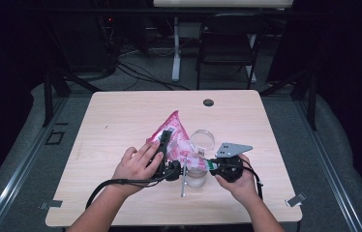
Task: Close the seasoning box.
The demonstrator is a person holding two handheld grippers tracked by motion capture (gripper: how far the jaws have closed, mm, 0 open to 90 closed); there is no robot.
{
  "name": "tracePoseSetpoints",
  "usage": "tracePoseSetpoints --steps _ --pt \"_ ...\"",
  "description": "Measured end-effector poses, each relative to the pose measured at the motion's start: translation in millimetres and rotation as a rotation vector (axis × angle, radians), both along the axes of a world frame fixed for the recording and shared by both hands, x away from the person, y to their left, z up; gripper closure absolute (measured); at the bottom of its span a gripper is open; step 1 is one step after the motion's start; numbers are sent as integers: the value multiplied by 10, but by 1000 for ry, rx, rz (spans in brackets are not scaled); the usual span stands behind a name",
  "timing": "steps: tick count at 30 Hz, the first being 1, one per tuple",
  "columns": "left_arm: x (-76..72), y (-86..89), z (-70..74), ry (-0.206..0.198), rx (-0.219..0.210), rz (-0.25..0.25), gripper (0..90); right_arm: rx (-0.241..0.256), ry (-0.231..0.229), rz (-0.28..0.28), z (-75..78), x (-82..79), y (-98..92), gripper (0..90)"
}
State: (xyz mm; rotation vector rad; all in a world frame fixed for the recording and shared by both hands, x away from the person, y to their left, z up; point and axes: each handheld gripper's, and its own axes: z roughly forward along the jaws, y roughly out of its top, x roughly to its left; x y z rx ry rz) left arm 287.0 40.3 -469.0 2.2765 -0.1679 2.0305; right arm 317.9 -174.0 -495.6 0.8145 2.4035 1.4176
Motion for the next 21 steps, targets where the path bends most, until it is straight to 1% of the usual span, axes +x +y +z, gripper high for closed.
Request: tracePoseSetpoints --steps 14,15,17,18,21 --pt "-4 -2 3 -3 0 -4 646 -1 1 2 -8 4 3 900" --pt "-4 0 -4 7 -7 0 646 -2 1 2 -7 4 3 900" --pt "-7 -2 -5 7 -7 0 646 -1 1 1 -8 5 3 900" --pt "-6 -8 3 0 3 -4 646 0 2 0 -10 7 2 900" --pt "-6 -9 -9 11 -5 0 646 -5 3 -1 -17 11 0 900"
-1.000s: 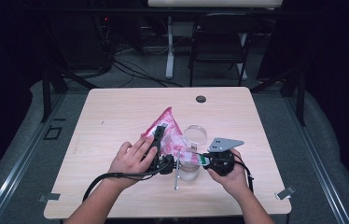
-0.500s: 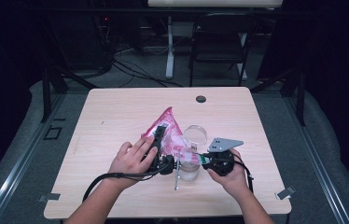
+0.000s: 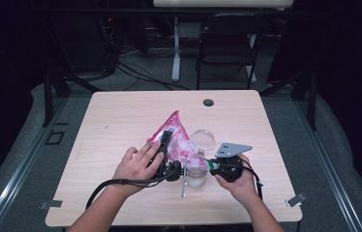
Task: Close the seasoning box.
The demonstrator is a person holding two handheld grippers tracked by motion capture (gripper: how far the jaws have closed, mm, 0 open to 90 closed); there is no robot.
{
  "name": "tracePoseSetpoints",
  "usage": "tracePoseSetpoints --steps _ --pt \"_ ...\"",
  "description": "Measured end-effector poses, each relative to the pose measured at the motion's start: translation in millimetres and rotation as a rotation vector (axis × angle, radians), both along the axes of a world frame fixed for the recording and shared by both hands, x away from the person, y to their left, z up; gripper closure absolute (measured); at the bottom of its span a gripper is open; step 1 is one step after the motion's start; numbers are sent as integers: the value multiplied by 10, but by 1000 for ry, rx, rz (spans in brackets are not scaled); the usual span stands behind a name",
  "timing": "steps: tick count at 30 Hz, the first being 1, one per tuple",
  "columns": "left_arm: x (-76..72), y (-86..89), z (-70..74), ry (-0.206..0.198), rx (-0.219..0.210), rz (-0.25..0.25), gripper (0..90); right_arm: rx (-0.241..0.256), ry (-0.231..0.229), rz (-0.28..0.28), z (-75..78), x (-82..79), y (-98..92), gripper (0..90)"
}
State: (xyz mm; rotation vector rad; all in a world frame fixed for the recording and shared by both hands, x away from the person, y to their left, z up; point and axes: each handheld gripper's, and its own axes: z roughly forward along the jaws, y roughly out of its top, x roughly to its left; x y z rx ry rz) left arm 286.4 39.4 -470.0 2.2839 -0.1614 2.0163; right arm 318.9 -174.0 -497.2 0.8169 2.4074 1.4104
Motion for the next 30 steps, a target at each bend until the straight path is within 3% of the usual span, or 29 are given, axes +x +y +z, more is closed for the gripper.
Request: tracePoseSetpoints --steps 30 --pt "-11 -34 24 -25 25 -16 644 -5 3 -3 -18 10 3 900"
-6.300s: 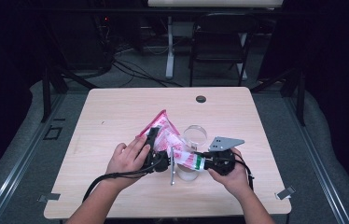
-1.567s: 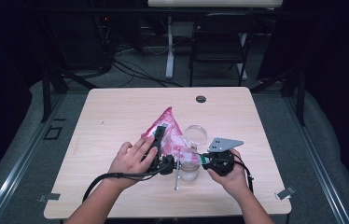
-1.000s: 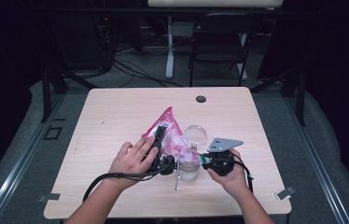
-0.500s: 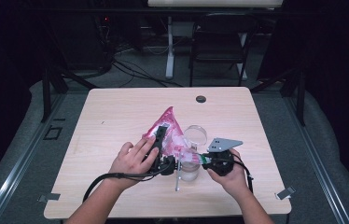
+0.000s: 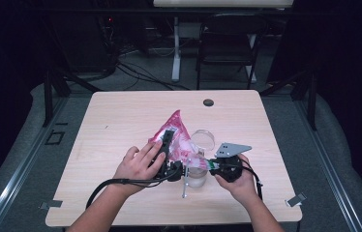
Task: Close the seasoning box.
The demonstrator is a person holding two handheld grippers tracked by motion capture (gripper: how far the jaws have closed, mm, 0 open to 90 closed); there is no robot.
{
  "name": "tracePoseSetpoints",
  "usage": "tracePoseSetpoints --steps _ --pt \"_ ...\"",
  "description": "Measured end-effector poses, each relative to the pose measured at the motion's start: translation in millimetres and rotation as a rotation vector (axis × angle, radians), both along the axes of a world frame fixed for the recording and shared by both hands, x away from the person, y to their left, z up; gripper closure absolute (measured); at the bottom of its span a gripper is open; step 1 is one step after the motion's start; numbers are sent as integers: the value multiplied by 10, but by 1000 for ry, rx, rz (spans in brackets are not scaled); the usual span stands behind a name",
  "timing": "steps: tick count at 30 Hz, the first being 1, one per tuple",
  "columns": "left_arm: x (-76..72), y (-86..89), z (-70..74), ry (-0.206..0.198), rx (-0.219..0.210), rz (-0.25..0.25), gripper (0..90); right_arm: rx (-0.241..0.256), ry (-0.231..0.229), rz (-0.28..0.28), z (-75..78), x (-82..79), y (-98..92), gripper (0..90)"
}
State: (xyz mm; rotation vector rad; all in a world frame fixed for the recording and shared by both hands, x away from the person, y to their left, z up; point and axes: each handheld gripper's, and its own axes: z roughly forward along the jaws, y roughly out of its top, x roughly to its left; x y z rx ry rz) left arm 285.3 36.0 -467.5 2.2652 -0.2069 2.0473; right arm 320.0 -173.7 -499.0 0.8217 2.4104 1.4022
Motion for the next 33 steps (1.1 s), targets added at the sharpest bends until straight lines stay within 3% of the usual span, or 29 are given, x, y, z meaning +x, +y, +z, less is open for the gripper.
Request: tracePoseSetpoints --steps 33 --pt "-8 -23 33 -5 15 -11 644 0 -1 0 -9 5 4 900"
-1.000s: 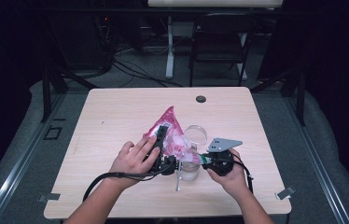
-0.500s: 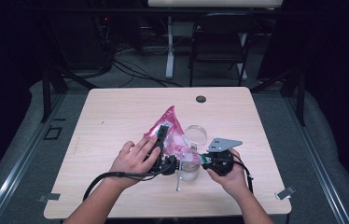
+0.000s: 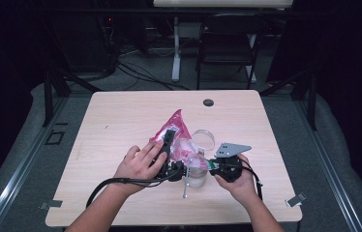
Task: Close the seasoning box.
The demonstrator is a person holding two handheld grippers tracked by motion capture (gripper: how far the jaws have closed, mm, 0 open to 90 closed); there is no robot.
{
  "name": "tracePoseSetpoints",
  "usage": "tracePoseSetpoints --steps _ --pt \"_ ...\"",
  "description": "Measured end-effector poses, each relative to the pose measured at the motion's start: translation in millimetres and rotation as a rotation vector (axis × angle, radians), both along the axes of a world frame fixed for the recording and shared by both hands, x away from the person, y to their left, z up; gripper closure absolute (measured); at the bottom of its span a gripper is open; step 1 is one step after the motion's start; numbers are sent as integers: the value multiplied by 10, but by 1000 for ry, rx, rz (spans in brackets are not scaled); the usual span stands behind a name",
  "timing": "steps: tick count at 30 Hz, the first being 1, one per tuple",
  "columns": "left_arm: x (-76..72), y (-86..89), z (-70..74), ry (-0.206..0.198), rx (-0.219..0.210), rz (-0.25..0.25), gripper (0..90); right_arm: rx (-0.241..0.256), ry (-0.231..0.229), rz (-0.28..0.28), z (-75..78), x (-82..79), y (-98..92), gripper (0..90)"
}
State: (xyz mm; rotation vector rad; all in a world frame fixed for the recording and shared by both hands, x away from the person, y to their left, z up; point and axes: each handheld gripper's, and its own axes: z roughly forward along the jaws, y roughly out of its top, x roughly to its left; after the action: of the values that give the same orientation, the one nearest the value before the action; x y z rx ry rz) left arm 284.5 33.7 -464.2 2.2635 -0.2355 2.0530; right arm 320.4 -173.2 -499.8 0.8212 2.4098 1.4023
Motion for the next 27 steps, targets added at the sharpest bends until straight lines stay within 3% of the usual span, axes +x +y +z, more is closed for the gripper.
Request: tracePoseSetpoints --steps 27 --pt "-8 -35 24 3 8 -1 643 -1 -1 -6 3 4 -11 900"
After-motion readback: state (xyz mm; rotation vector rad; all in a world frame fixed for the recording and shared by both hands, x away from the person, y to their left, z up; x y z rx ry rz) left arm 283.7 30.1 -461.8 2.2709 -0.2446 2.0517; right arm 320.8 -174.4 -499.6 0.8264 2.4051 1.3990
